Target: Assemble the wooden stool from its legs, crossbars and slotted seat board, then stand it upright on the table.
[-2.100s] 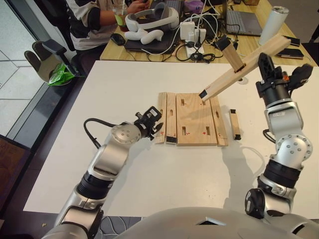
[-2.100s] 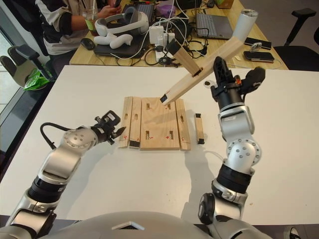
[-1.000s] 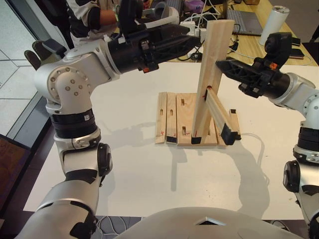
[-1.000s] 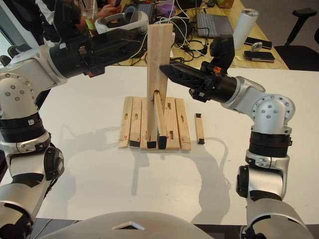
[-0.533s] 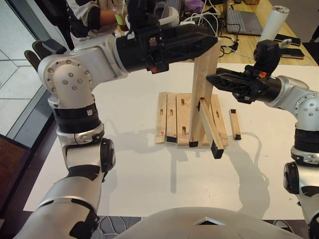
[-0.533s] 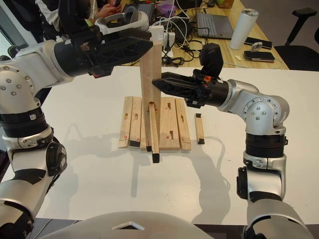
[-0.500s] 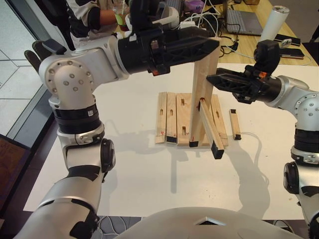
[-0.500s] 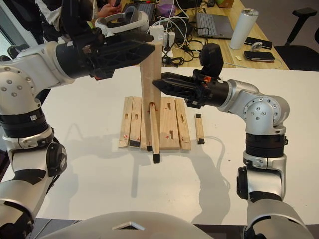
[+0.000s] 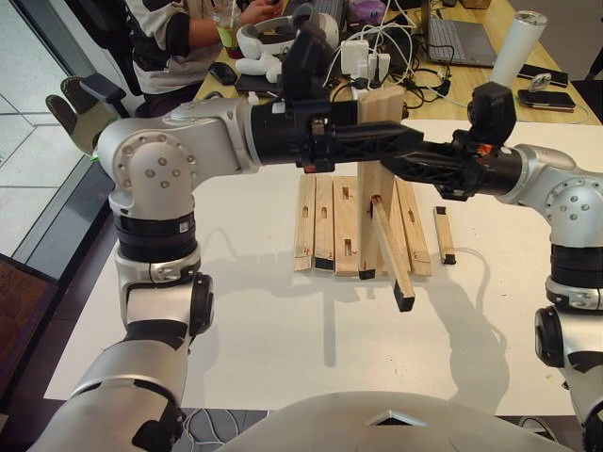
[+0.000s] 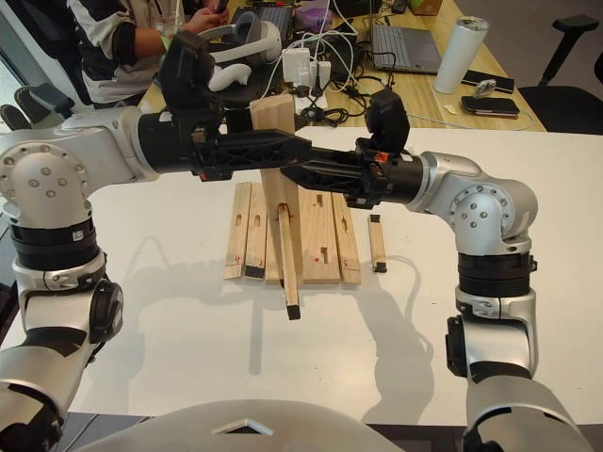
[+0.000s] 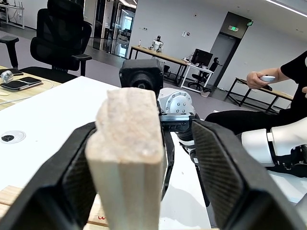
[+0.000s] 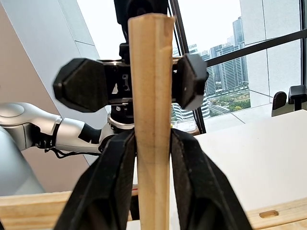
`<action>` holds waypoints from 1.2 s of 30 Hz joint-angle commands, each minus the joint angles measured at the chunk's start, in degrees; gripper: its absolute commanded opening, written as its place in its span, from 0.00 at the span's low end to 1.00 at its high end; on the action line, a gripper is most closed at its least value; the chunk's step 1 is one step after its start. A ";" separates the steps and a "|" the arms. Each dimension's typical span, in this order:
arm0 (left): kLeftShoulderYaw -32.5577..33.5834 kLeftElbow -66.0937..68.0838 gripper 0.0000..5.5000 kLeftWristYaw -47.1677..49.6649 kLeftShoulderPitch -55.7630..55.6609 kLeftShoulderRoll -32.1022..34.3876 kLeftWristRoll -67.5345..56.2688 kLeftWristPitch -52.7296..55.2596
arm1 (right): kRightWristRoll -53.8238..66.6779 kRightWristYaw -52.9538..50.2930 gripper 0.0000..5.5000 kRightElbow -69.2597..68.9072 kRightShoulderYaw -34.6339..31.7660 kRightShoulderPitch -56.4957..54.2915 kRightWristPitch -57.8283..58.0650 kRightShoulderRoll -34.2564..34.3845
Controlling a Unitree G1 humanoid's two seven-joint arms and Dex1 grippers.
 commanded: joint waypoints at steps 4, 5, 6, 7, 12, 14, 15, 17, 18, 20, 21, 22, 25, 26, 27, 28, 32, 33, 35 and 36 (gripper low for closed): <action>-0.06 0.83 0.35 3.42 0.30 -1.93 0.67 0.31 | -1.51 1.42 0.18 -1.11 1.06 -1.06 -1.49 0.29; 0.25 1.36 0.33 4.02 0.15 -2.28 0.68 0.38 | -1.64 1.51 0.18 -1.22 1.13 -0.97 -1.55 0.27; 0.43 1.64 0.30 4.41 0.10 -2.49 0.65 0.42 | -1.77 1.59 0.18 -1.29 1.20 -0.89 -1.59 0.30; 0.54 1.76 0.28 4.69 0.11 -2.65 0.50 0.49 | -1.92 1.69 0.18 -1.38 1.27 -0.81 -1.61 0.30; 0.57 1.48 0.18 5.31 0.25 -2.92 0.05 0.51 | -2.54 1.83 0.18 -1.57 1.58 -0.54 -1.93 -0.03; 0.46 0.68 0.18 5.30 0.66 -2.86 -0.15 0.45 | -2.89 1.67 0.18 -1.52 1.54 -0.40 -2.24 -0.01; 0.39 0.41 0.18 5.32 0.80 -2.87 -0.17 0.40 | -3.08 1.62 0.18 -1.50 1.53 -0.32 -2.42 -0.02; 0.27 -0.02 0.18 5.34 1.06 -2.84 -0.14 0.30 | -3.43 1.57 0.18 -1.50 1.56 -0.18 -2.77 0.01; 0.21 -0.19 0.18 5.31 1.17 -2.81 -0.14 0.26 | -3.61 1.47 0.18 -1.54 1.54 -0.09 -2.91 0.06; 0.17 -0.52 0.18 5.06 1.48 -2.55 -0.15 0.13 | -4.72 0.42 0.18 -1.31 1.70 -0.07 -3.75 0.47; 0.15 -0.56 0.18 4.87 1.65 -2.34 -0.03 -0.01 | -5.05 0.24 0.25 -1.21 1.84 -0.05 -3.94 0.52; 0.24 -0.52 0.18 4.74 1.79 -2.11 0.06 -0.13 | -5.33 0.33 0.27 -1.13 1.98 0.03 -4.11 0.47; 0.99 -0.05 0.18 4.74 2.17 -1.35 0.42 -0.65 | -6.07 0.53 0.35 -0.83 1.94 0.82 -4.67 -0.14; 1.36 0.06 0.18 4.87 2.31 -1.10 0.45 -0.76 | -6.28 0.16 0.38 -0.66 1.65 1.05 -4.76 -0.22; 1.80 0.09 0.18 4.98 2.56 -0.84 0.41 -0.85 | -6.44 -0.39 0.40 -0.41 1.14 1.36 -4.85 -0.24; 2.20 0.05 0.18 5.13 2.83 -0.66 0.34 -0.95 | -6.53 -1.01 0.43 -0.18 0.56 1.64 -4.87 -0.19; 4.50 -0.03 0.18 6.18 3.81 0.18 0.18 -1.15 | -6.58 -7.72 0.55 2.07 -4.15 2.57 -4.98 0.91; 5.35 0.39 0.18 6.76 4.01 0.55 0.73 -1.64 | -6.65 -10.92 0.59 3.76 -6.19 2.28 -5.17 1.60; 7.87 2.28 0.18 10.99 3.75 0.35 2.98 -3.36 | -7.13 -18.05 0.62 7.13 -10.14 2.03 -5.70 3.09; 9.36 3.61 0.18 15.13 3.32 -0.49 5.03 -4.80 | -8.01 -22.06 0.62 8.13 -11.82 2.66 -6.49 3.99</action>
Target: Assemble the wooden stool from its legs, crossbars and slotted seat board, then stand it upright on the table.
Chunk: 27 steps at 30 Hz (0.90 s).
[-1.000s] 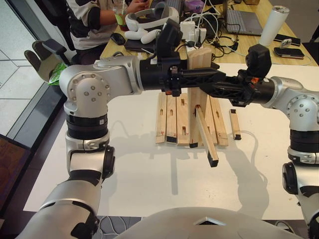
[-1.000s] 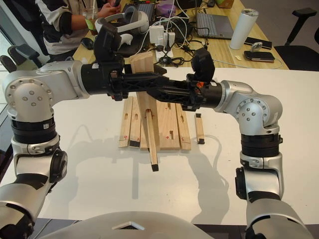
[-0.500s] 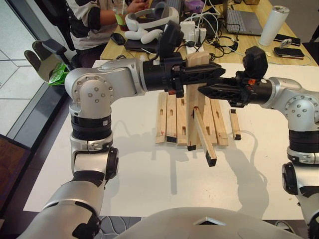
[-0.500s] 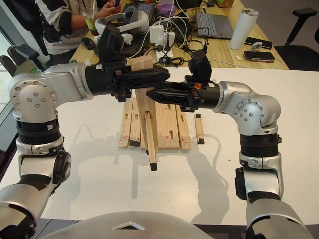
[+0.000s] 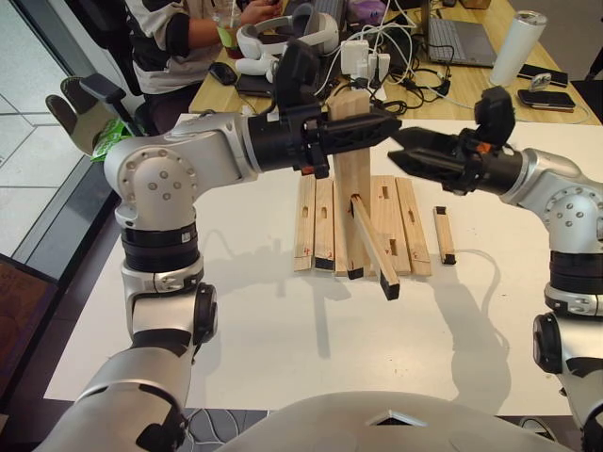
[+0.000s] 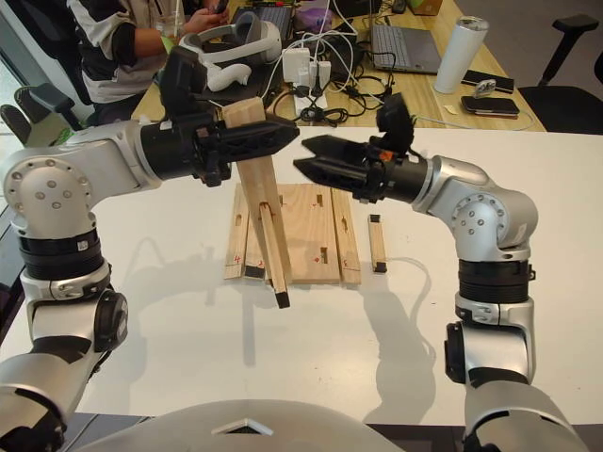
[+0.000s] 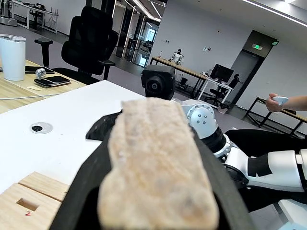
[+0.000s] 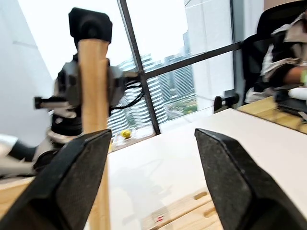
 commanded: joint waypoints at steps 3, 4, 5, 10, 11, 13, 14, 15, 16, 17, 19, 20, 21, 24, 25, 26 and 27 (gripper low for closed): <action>7.90 5.88 0.18 21.22 -1.46 -3.06 10.78 -7.60 | -3.55 -20.24 0.62 2.75 -8.72 2.93 -3.00 5.27; 9.26 6.42 0.18 25.68 -1.42 -4.05 13.13 -9.57 | -3.93 -23.67 0.62 1.67 -9.67 4.04 -3.46 6.71; 11.60 6.53 0.18 31.49 -1.07 -5.72 14.94 -11.20 | -4.98 -27.77 0.62 0.05 -10.34 5.59 -4.47 8.47; 17.18 0.16 0.18 51.10 5.91 -16.00 20.53 -16.26 | -7.62 -45.92 0.62 -10.41 -12.55 12.84 -6.78 17.90; 16.71 -1.39 0.18 53.54 7.59 -18.43 21.34 -16.84 | -7.77 -48.73 0.62 -13.23 -11.99 14.52 -6.36 19.78; 15.20 -3.81 0.18 56.78 9.93 -22.27 22.81 -17.90 | -7.49 -52.90 0.62 -18.58 -9.52 17.53 -4.33 22.74; 14.48 -4.56 0.18 57.82 10.56 -23.95 23.27 -18.58 | -7.17 -54.40 0.62 -21.20 -7.64 19.06 -2.59 23.81; 13.88 -4.85 0.18 58.38 10.90 -25.18 23.74 -19.20 | -6.79 -55.51 0.62 -23.36 -5.85 20.38 -0.88 24.67; 13.34 -4.46 0.18 58.74 10.74 -26.39 24.21 -20.23 | -5.95 -56.45 0.62 -25.62 -3.80 21.72 1.47 25.45; 12.93 -4.06 0.18 58.87 10.34 -27.28 24.61 -21.11 | -5.24 -57.15 0.62 -27.31 -2.09 22.69 3.82 25.84; 11.88 -2.00 0.18 58.27 8.07 -27.89 25.80 -23.67 | -5.58 -58.35 0.62 -29.84 2.13 24.35 9.19 25.07; 11.33 -0.91 0.18 57.71 6.92 -27.87 26.46 -24.90 | -6.17 -58.70 0.62 -30.46 3.69 24.89 11.16 24.48; 10.74 0.20 0.18 56.93 5.96 -27.74 27.09 -25.97 | -6.48 -58.96 0.62 -30.88 4.87 25.24 13.27 23.84; 8.16 5.05 0.18 53.85 3.80 -26.87 30.43 -30.14 | -7.92 -60.51 0.62 -31.38 7.14 26.07 18.87 22.74; 7.02 6.54 0.18 52.48 3.43 -26.47 31.80 -31.73 | -8.57 -61.28 0.62 -31.61 7.64 26.14 20.36 22.67; 5.91 8.20 0.18 51.20 3.14 -26.19 33.12 -33.14 | -9.21 -62.18 0.62 -31.88 7.96 26.19 21.64 22.84; 5.13 9.79 0.18 50.11 2.89 -26.12 34.08 -34.46 | -9.98 -62.92 0.62 -32.15 8.22 26.22 22.66 22.99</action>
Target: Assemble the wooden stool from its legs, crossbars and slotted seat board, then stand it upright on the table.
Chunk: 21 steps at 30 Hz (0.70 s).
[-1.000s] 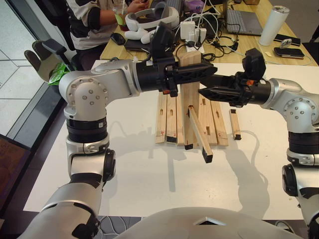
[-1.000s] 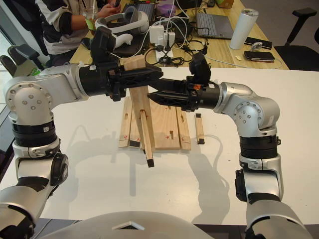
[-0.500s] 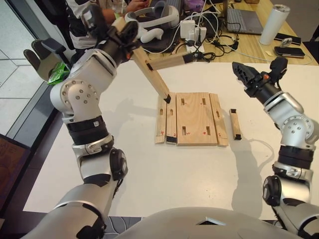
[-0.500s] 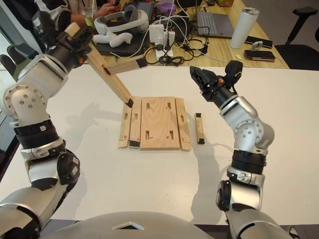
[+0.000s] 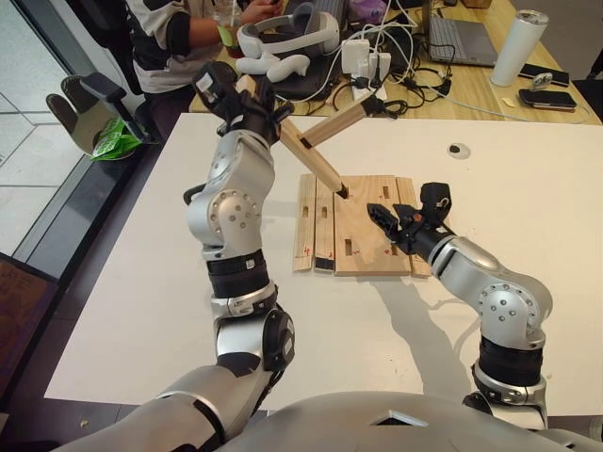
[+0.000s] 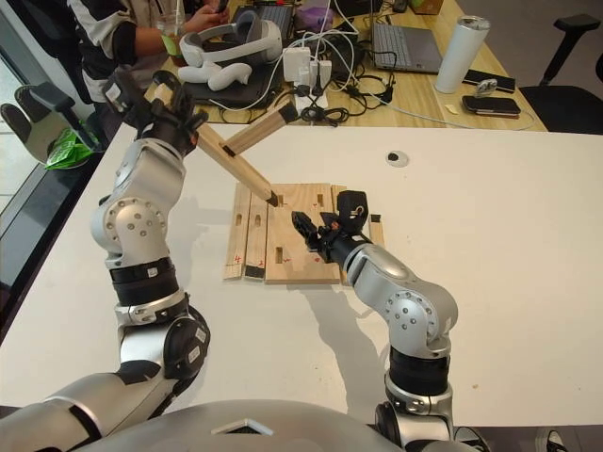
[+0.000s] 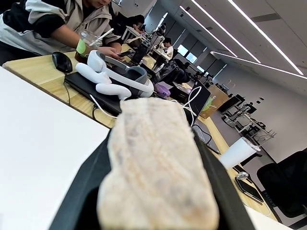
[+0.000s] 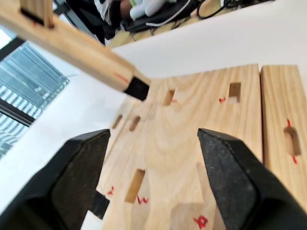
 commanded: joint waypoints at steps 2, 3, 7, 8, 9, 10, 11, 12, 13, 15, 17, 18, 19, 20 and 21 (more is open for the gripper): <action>-4.66 7.70 0.18 -5.16 -1.92 1.23 5.63 -6.32 | -3.76 -4.17 0.62 -1.61 1.60 0.68 6.12 0.35; -5.56 9.25 0.18 -5.93 -1.70 1.30 6.92 -7.54 | -4.59 -4.85 0.62 -1.81 1.88 0.79 7.44 0.64; -6.99 13.13 0.18 -7.58 -0.88 1.39 10.17 -10.75 | -6.23 -5.74 0.62 -4.71 3.93 3.24 12.75 1.93; -7.00 13.39 0.18 -7.78 -0.79 1.32 10.51 -11.09 | -6.65 -5.62 0.62 -5.33 4.61 3.62 13.66 1.96; -6.94 13.54 0.18 -7.89 -0.64 1.21 10.75 -11.35 | -7.04 -5.37 0.62 -5.95 5.72 3.94 14.53 1.73; -6.84 13.58 0.18 -7.94 -0.54 1.14 10.92 -11.50 | -7.38 -5.14 0.62 -6.42 6.61 4.11 15.22 1.63; -6.66 13.54 0.18 -7.85 -0.42 1.07 11.02 -11.55 | -7.94 -4.93 0.62 -6.86 7.95 4.25 15.74 1.29; -6.43 13.43 0.18 -7.78 -0.36 0.98 10.99 -11.55 | -8.48 -4.83 0.62 -7.17 9.24 4.54 16.13 1.15; -6.16 13.36 0.18 -7.70 -0.44 0.92 10.96 -11.51 | -9.07 -4.81 0.62 -7.42 10.28 4.86 16.42 1.20; -5.39 13.34 0.18 -7.30 -1.24 0.58 10.41 -11.21 | -10.42 -4.85 0.62 -7.56 11.96 5.99 16.46 1.56; -4.29 13.40 0.18 -6.82 -2.63 -0.21 9.18 -10.58 | -11.73 -4.89 0.62 -7.50 12.99 6.89 15.95 2.06; -4.07 13.43 0.18 -6.68 -3.15 -0.57 8.92 -10.40 | -12.36 -4.83 0.62 -7.31 13.33 7.16 15.60 2.32; -3.83 13.41 0.18 -6.48 -3.46 -0.99 8.60 -10.22 | -12.90 -4.75 0.62 -7.08 13.60 7.34 15.29 2.52; -3.57 13.38 0.18 -6.23 -3.67 -1.46 8.27 -10.03 | -13.49 -4.66 0.62 -6.81 13.76 7.54 15.02 2.78; -3.16 13.29 0.18 -5.89 -3.77 -1.98 7.81 -9.79 | -14.00 -4.58 0.62 -6.56 13.85 7.76 14.80 3.07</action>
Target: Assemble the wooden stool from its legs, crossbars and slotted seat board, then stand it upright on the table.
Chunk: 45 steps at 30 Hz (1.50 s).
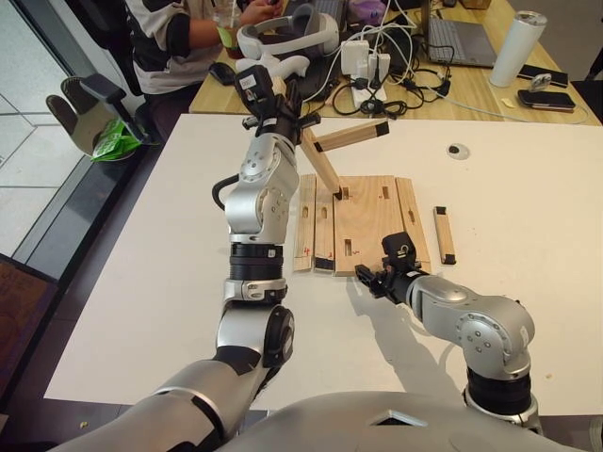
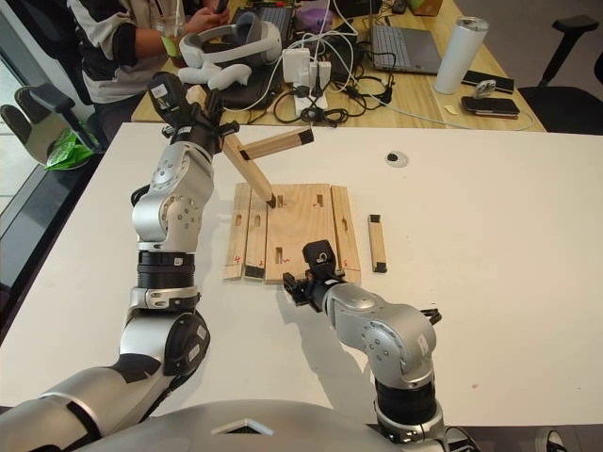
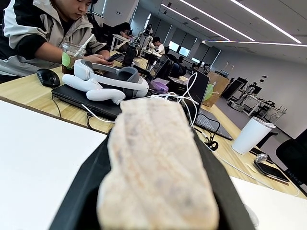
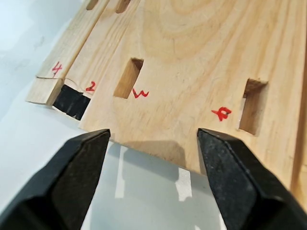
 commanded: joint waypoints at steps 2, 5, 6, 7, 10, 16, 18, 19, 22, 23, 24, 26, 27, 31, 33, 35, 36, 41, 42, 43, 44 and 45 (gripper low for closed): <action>1.64 0.27 0.18 1.57 -2.52 -2.07 -2.21 1.64 | -2.83 0.07 0.62 1.37 0.67 2.21 0.17 1.43; 0.88 1.31 0.18 1.06 -2.13 -1.79 -1.27 1.77 | -3.93 0.51 0.62 1.44 0.68 2.62 -0.04 2.22; 0.13 1.77 0.18 0.68 -1.70 -1.45 -0.31 1.26 | -4.21 0.69 0.62 1.45 0.67 2.66 -0.12 2.40; -0.53 2.25 0.18 0.46 -1.25 -1.23 0.58 0.67 | -4.48 0.89 0.62 1.47 0.60 2.69 -0.22 2.58; -1.08 4.52 0.18 0.27 -0.43 -1.49 2.29 -1.64 | -5.28 1.41 0.62 1.55 0.33 2.80 -0.43 3.09; -1.36 10.29 0.18 0.81 -2.26 -1.62 4.46 -8.31 | -6.80 3.13 0.62 2.60 0.55 2.02 -1.20 2.88; -1.21 12.18 0.18 1.04 -3.41 -1.33 4.86 -10.50 | -7.36 3.59 0.62 3.03 0.66 2.00 -1.58 2.77; -0.94 13.07 0.18 1.31 -3.96 -1.13 4.98 -11.57 | -7.58 3.75 0.62 3.16 0.78 2.21 -1.75 2.76; -0.09 14.86 0.18 2.06 -4.81 -1.06 5.17 -14.43 | -8.26 4.57 0.62 3.48 1.07 2.93 -2.18 2.54; 0.04 15.01 0.18 2.26 -4.84 -1.23 5.26 -15.34 | -8.39 4.81 0.62 3.63 1.15 3.06 -2.31 2.41; 0.01 15.14 0.18 2.37 -4.85 -1.39 5.40 -16.10 | -8.56 5.04 0.62 3.72 1.20 3.14 -2.39 2.36; -0.57 15.15 0.18 2.20 -4.32 -1.78 5.63 -16.57 | -8.90 5.39 0.62 3.81 1.20 3.18 -2.50 2.29; -1.05 14.77 0.18 2.10 -3.67 -1.86 5.91 -16.21 | -9.08 5.57 0.62 3.84 1.19 3.21 -2.54 2.23; -4.59 11.29 0.18 0.56 -1.63 -0.85 7.97 -11.63 | -9.62 5.92 0.62 3.84 1.16 3.47 -2.72 2.05; -6.75 6.46 0.18 -0.84 -0.44 -0.34 8.37 -6.92 | -10.01 6.14 0.62 3.80 1.10 3.66 -2.82 1.99; -8.46 0.40 0.18 -1.58 1.62 -0.06 8.60 -2.26 | -10.38 6.29 0.62 3.79 1.06 3.77 -2.93 1.95; -9.07 -2.54 0.18 -1.74 2.83 -0.08 8.66 -0.11 | -10.51 6.33 0.62 3.79 0.97 3.84 -2.99 1.92; -9.97 -9.49 0.18 -0.32 6.32 0.19 9.91 8.88 | -11.10 6.18 0.62 4.44 0.49 3.74 -3.57 2.03; -9.59 -8.81 0.18 -0.12 6.04 0.22 10.04 9.55 | -11.16 6.23 0.62 4.69 0.52 3.51 -3.68 1.98; -9.41 -7.50 0.18 -0.15 5.39 0.43 10.38 9.70 | -11.18 6.32 0.62 4.98 0.54 3.26 -3.81 1.87; -9.13 -5.94 0.18 -0.12 4.56 0.56 10.59 9.54 | -11.19 6.45 0.62 5.34 0.57 2.95 -3.98 1.73; -9.03 -4.18 0.18 -0.15 3.60 0.63 10.85 9.24 | -11.20 6.54 0.62 5.56 0.52 2.74 -4.15 1.58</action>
